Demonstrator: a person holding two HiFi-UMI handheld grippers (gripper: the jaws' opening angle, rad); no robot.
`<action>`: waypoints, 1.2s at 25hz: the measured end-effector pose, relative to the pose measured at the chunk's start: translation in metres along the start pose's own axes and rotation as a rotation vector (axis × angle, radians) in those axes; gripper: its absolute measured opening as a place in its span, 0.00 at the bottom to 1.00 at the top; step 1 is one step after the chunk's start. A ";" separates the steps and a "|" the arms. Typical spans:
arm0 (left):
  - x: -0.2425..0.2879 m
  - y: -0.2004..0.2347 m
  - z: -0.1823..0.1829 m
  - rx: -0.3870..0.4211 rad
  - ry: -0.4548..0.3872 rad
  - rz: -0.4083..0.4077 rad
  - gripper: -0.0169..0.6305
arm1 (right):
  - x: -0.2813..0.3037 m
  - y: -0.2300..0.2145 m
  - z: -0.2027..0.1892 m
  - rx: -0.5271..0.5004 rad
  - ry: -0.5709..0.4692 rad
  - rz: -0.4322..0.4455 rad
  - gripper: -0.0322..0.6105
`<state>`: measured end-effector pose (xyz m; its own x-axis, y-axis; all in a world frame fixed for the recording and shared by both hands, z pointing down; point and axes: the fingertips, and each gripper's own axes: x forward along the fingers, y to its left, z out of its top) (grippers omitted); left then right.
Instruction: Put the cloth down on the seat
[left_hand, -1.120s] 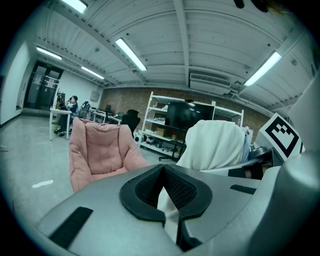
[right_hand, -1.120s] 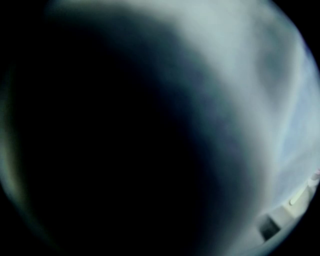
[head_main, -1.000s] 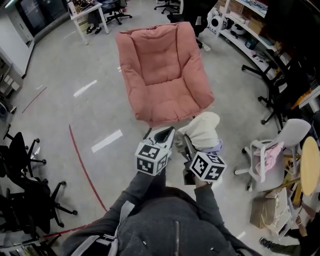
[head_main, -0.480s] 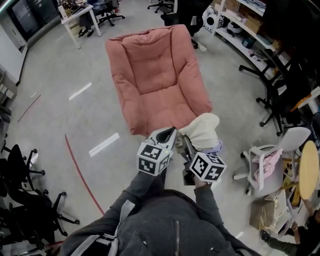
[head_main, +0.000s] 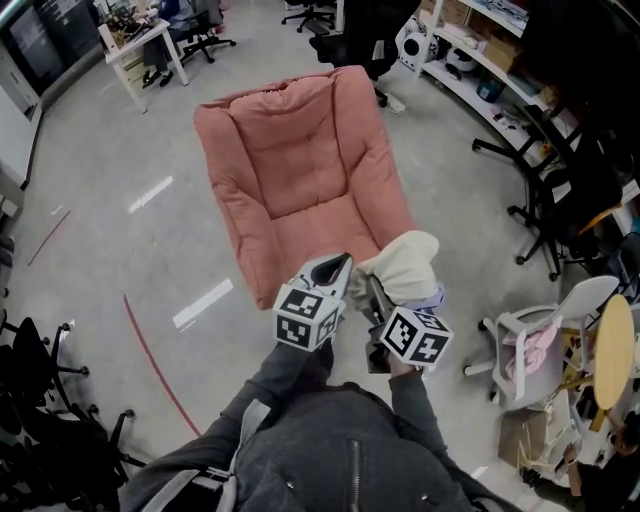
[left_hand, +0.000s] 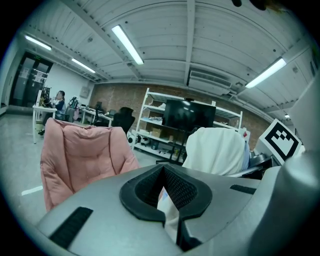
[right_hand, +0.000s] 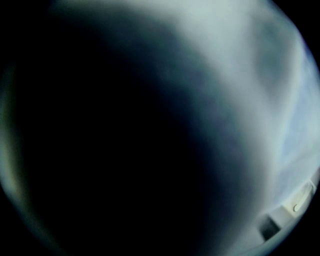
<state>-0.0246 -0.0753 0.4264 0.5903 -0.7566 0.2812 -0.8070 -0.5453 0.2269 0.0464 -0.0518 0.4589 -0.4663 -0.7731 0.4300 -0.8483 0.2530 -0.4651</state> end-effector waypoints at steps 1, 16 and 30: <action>0.006 0.006 0.004 0.001 -0.001 -0.004 0.03 | 0.008 0.000 0.005 -0.002 -0.001 -0.002 0.32; 0.084 0.054 0.040 0.032 0.011 -0.102 0.03 | 0.083 -0.021 0.045 0.031 -0.012 -0.063 0.32; 0.093 0.069 0.026 0.013 0.040 -0.127 0.03 | 0.103 -0.020 0.037 0.035 0.007 -0.076 0.32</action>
<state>-0.0258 -0.1922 0.4437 0.6876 -0.6667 0.2876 -0.7259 -0.6406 0.2505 0.0243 -0.1578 0.4837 -0.4025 -0.7851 0.4707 -0.8721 0.1727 -0.4578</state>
